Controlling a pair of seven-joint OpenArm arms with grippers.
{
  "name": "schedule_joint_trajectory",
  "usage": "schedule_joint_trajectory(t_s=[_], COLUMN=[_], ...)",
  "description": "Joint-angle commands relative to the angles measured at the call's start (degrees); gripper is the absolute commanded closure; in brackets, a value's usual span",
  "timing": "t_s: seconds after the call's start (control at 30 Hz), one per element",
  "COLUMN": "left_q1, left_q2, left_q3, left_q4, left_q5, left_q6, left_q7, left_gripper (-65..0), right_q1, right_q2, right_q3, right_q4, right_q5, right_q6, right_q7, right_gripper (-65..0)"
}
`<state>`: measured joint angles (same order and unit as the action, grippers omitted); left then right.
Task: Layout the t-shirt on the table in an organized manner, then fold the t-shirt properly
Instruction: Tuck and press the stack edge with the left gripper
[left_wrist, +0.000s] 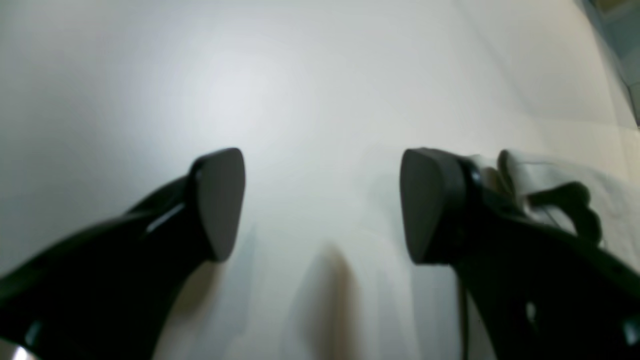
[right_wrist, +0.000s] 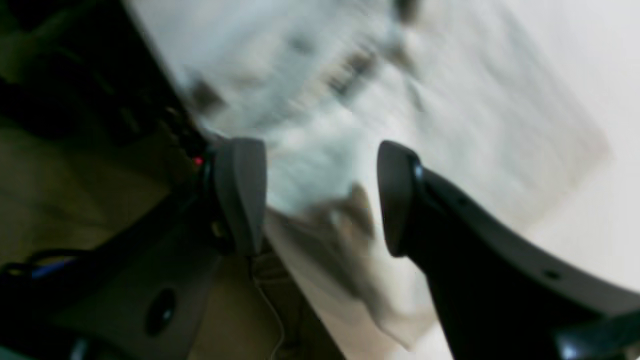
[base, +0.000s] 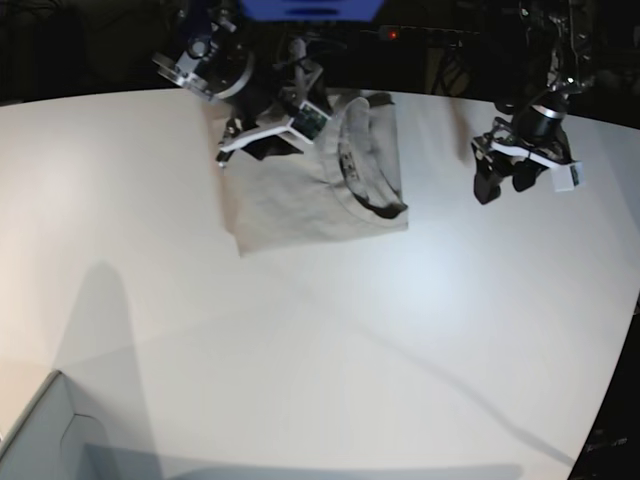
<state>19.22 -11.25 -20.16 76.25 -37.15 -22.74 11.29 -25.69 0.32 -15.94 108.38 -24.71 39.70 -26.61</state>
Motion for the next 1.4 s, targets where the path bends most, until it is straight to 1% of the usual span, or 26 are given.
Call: schedule_joint_trajectory(t_s=[0.0, 0.07, 0.13, 0.2, 0.3, 0.43, 0.63, 0.77, 0.87, 0.93, 1.13, 1.17, 1.23, 1.27, 1.37], left_q1=[0.69, 1.83, 2.97, 3.68, 4.12, 3.77, 3.15, 0.34, -2.65, -3.71, -7.22, -7.57, -8.19, -8.63, -10.30], left_q2=[-0.32, -0.14, 0.12, 0.65, 2.85, 5.40, 9.62, 10.15, 9.71, 9.71, 9.97, 9.97, 9.97, 9.97, 10.06], left_q3=[0.16, 1.13, 3.33, 3.77, 3.86, 3.86, 3.86, 4.03, 6.40, 7.72, 9.48, 9.48, 9.48, 9.48, 9.48], left_q4=[1.25, 3.09, 5.47, 7.93, 10.39, 13.20, 16.54, 14.08, 10.39, 9.07, 5.91, 5.38, 4.24, 3.80, 1.51], left_q5=[-0.88, -2.81, -5.10, -7.38, -9.23, -9.32, -9.14, -9.05, -9.05, -9.05, -9.14, -9.23, -9.32, -9.32, -9.49], left_q6=[-0.77, -0.77, -0.77, -0.77, -0.77, -0.77, -0.77, -0.51, -0.51, -0.42, -0.42, -0.42, -0.60, -0.60, -0.77], left_q7=[-1.22, -0.96, 1.50, 3.61, 5.99, 9.50, 13.37, 13.63, 14.78, 14.60, 14.60, 14.69, 14.43, 14.43, 14.43], left_gripper=[-47.1, -47.2, -47.2, -47.2, -47.2, -47.2, -46.9, -46.7, -46.7, -46.7, -46.5, -45.8, -40.8, -36.9, -20.3], right_q1=[0.15, 0.68, 0.86, 1.91, 2.26, 2.79, 2.97, 2.97, 2.97, 3.06, 3.06, 3.14, 3.14, 3.14, 3.14], right_q2=[-0.27, -0.27, -0.27, -0.27, -0.27, -0.27, -0.27, -0.27, -0.10, -0.01, -0.19, -0.10, -0.01, -0.01, -0.01], right_q3=[0.34, 1.57, 3.24, 4.30, 5.35, 7.20, 7.20, 7.20, 7.20, 7.20, 10.19, 10.54, 11.42, 11.68, 11.94], right_q4=[1.20, 1.20, 1.20, 1.29, 1.29, 1.29, 1.29, 1.29, 1.29, 1.29, 1.29, 1.29, 1.29, 1.29, 1.29], right_q5=[0.75, 0.75, 0.75, 0.75, 0.75, 0.75, 0.75, 0.75, 0.75, 0.75, 0.75, 0.75, 0.75, 0.75, 0.75], right_q6=[0.30, 0.30, 0.30, 0.30, 0.30, 0.30, 0.30, 0.30, 0.30, 0.30, 0.30, 0.30, 0.30, 0.30, 0.30], right_q7=[1.34, 1.34, 1.34, 1.34, 1.34, 1.34, 1.25, 1.07, 0.98, 0.98, 1.25, 1.25, 1.25, 1.25, 1.25], right_gripper=[-33.8, -33.8, -33.8, -33.8, -33.8, -33.8, -33.8, -33.8, -33.8, -33.8, -33.8, -33.8, -33.8, -33.8, -33.8])
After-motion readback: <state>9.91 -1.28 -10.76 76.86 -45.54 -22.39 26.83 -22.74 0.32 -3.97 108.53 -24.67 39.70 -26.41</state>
